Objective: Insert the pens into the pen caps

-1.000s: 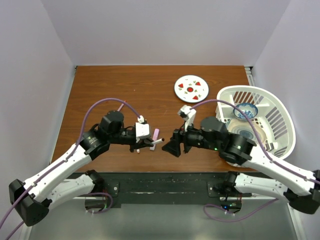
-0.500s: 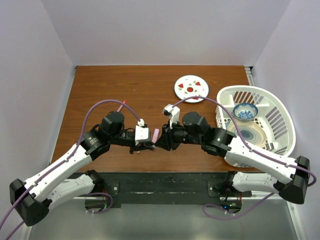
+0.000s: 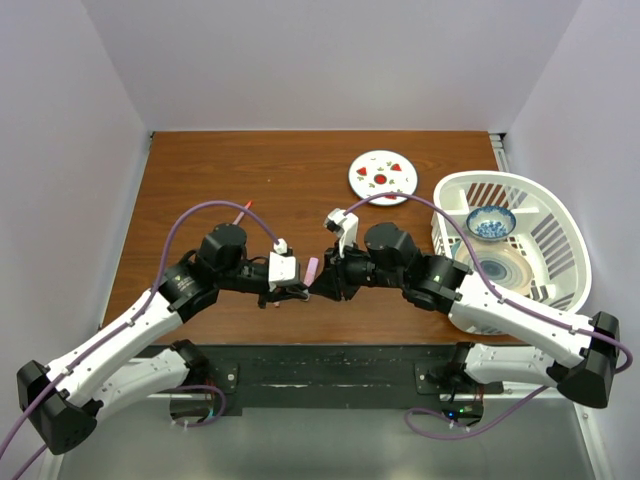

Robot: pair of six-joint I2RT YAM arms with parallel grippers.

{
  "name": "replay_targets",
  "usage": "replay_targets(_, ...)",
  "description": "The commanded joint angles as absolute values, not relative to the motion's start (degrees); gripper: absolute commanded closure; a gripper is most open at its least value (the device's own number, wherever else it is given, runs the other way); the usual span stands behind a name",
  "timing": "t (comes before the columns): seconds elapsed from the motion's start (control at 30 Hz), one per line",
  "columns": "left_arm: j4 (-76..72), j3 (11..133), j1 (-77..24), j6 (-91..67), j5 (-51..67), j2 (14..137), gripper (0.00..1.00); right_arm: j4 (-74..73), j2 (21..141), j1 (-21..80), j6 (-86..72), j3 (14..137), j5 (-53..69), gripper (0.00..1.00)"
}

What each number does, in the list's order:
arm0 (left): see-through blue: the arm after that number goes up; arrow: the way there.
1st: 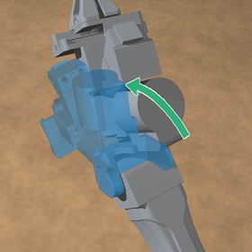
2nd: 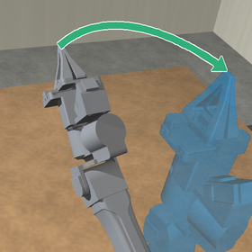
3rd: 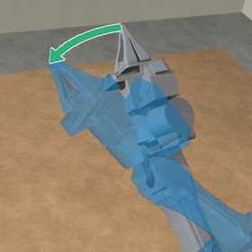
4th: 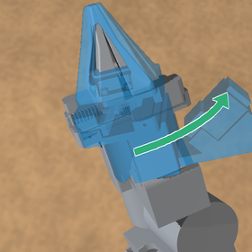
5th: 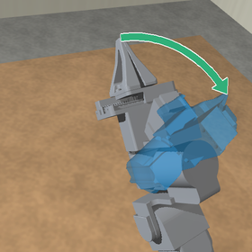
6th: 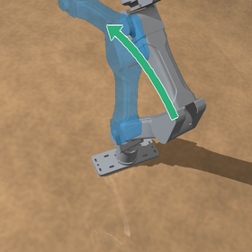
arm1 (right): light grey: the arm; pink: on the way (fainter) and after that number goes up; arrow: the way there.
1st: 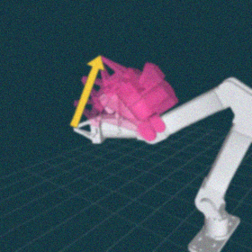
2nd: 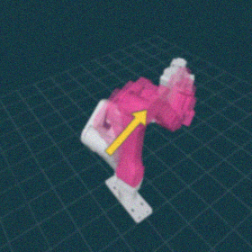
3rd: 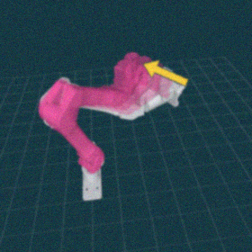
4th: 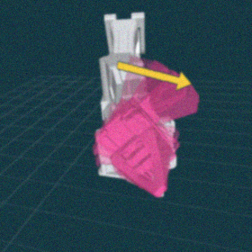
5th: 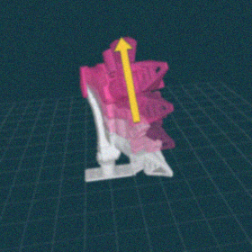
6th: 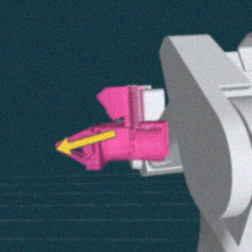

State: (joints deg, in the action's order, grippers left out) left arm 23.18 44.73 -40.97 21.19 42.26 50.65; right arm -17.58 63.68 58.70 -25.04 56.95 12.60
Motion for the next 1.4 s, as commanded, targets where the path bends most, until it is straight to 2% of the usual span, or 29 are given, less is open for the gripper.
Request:
replay_targets(0.0, 21.01, 46.32, -41.05, 22.15, 40.61, 50.98, 1.0, -15.47, 63.37, 58.89, -25.31, 57.57, 15.29, 0.99)
replay_targets(0.1, 20.04, 46.58, -41.13, 20.4, 36.4, 50.71, 1.0, -15.29, 63.2, 58.89, -25.57, 57.57, 15.47, 1.0)
replay_targets(0.23, 18.2, 46.84, -41.04, 16.45, 30.25, 50.1, 0.61, -12.84, 60.91, 58.89, -27.33, 55.81, 12.23, 1.0)
replay_targets(0.3, 15.66, 46.23, -41.13, 13.99, 26.82, 49.4, 0.58, -11.43, 59.95, 58.89, -28.12, 54.76, 10.47, 1.0)
replay_targets(0.47, 11.69, 45.88, -41.05, 3.27, 18.05, 46.76, 0.36, -10.55, 56.61, 58.89, -29.26, 53.09, 0.38, 1.0)
replay_targets(0.5, 11.69, 46.05, -41.04, 1.25, 16.19, 46.5, 0.26, -10.37, 56.08, 58.89, -29.44, 52.91, -0.95, 1.0)
replay_targets(0.53, 11.69, 46.4, -41.04, -2.95, 14.69, 46.06, 0.1, -10.11, 55.38, 58.8, -29.7, 52.65, -2.45, 1.0)
replay_targets(0.57, 11.6, 46.49, -41.04, -4.55, 12.5, 45.79, 0.08, -9.32, 54.15, 58.89, -30.06, 52.04, -5.68, 1.0)
replay_targets(0.67, 8.19, 45.53, -40.96, -14.82, 10.29, 43.6, 0.04, -6.6, 50.9, 58.89, -31.19, 49.76, -10.18, 1.0)
replay_targets(0.8, -8.37, 39.13, -40.96, -32.66, 9.23, 38.68, 0.02, 3.23, 47.47, 58.89, -31.73, 45.54, -16.07, 1.0)
replay_targets(0.97, -26.6, 29.89, -40.96, -51.22, 7.21, 36.56, 0.13, 16.66, 46.49, 58.97, -30.59, 40.62, -15.74, 1.0)
replay_targets(1.17, -35.67, 27.95, -41.04, -62.83, 7.12, 41.92, 0.16, 28.28, 47.9, 58.89, -30.76, 36.48, -14.68, 1.0)
replay_targets(1.37, -34.01, 29.01, -41.13, -67.85, 4.75, 45.35, 0.17, 33.21, 49.04, 58.97, -30.33, 34.98, -15.21, 1.0)
